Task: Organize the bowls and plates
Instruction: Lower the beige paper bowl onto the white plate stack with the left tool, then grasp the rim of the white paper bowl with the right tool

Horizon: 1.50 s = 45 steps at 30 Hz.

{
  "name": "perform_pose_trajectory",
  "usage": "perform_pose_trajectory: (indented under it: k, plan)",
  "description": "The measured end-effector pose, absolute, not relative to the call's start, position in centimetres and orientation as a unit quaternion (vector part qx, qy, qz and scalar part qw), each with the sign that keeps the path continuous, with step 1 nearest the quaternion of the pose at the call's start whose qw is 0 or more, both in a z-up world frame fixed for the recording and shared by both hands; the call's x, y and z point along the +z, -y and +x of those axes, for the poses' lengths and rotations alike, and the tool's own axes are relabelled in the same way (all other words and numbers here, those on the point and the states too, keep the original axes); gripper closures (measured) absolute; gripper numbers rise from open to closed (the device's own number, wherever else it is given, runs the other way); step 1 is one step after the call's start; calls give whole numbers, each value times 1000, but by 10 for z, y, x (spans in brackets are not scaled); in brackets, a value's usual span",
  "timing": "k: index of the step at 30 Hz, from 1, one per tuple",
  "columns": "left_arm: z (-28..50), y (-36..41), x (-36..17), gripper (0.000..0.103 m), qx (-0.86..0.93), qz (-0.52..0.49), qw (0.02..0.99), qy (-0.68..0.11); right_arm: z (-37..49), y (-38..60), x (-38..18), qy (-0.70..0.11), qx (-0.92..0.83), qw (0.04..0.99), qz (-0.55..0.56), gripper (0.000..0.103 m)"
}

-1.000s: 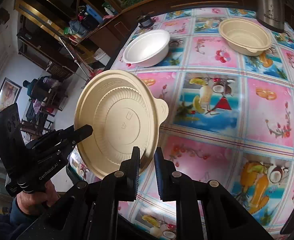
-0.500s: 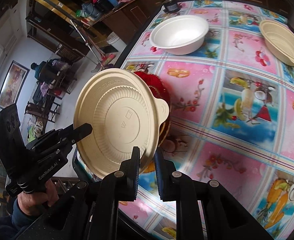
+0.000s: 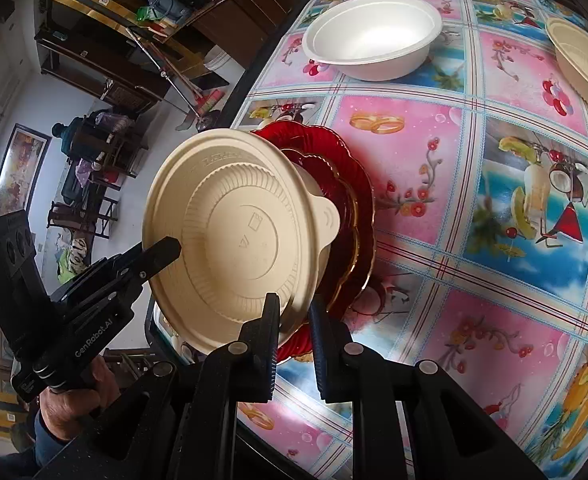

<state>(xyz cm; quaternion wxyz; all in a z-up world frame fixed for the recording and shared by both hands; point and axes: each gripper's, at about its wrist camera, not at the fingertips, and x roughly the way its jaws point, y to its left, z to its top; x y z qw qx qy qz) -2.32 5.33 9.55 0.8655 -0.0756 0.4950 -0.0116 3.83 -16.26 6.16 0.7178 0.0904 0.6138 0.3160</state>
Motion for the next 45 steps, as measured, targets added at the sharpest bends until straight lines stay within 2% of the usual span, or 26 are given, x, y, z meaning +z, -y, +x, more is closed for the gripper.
perform_pose_trajectory:
  k: [15,18,23,25,27,28,33,37,45]
  plan:
    - [-17,-60,85,84,-8,-89,859,-504,46,153,66,-617,316,716,83,84]
    - [-17,-59,87,84,-4,-85,862,-499,46,156,71,-609,320,721,79,71]
    - [-18,-61,92,82,3,-86,866,-493,46,162,85,-590,331,732,76,71]
    - [-19,-61,96,78,8,-83,869,-488,48,168,89,-584,329,738,75,71]
    - [-20,-61,101,68,12,-78,873,-481,51,179,92,-581,323,742,82,71]
    - [-21,-60,103,67,12,-77,874,-479,54,183,92,-581,319,744,85,71]
    - [-23,-54,113,66,12,-61,880,-471,72,203,94,-578,301,752,97,71]
    - [-28,-48,120,60,9,-43,886,-463,99,209,104,-564,285,770,90,71]
    - [-47,-35,120,60,-25,-3,891,-453,191,173,104,-546,269,791,65,71]
